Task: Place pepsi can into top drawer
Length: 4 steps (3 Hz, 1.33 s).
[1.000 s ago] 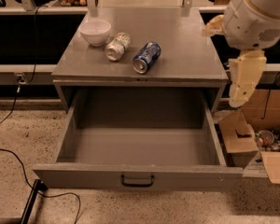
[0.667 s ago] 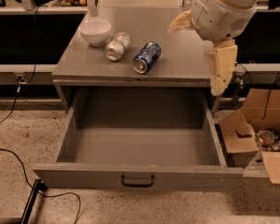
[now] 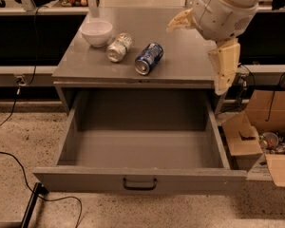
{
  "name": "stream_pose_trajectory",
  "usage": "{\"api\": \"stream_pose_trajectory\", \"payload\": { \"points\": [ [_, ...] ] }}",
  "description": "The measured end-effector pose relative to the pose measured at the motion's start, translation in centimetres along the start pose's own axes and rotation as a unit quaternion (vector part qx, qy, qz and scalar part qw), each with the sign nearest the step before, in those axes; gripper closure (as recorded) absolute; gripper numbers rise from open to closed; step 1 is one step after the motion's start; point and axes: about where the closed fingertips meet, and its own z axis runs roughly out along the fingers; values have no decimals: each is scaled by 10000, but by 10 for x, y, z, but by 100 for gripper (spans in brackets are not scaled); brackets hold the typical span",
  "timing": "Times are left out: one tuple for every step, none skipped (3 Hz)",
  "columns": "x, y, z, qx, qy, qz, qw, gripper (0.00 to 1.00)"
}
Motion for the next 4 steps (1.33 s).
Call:
{"api": "stream_pose_trajectory", "payload": {
  "points": [
    [3, -11, 8, -37, 27, -444, 9990, 0],
    [18, -49, 33, -145, -38, -1356, 9906, 0],
    [24, -88, 51, 172, -428, -2154, 9754, 0],
    [27, -102, 49, 415, -437, -2592, 9639, 0]
  ]
}}
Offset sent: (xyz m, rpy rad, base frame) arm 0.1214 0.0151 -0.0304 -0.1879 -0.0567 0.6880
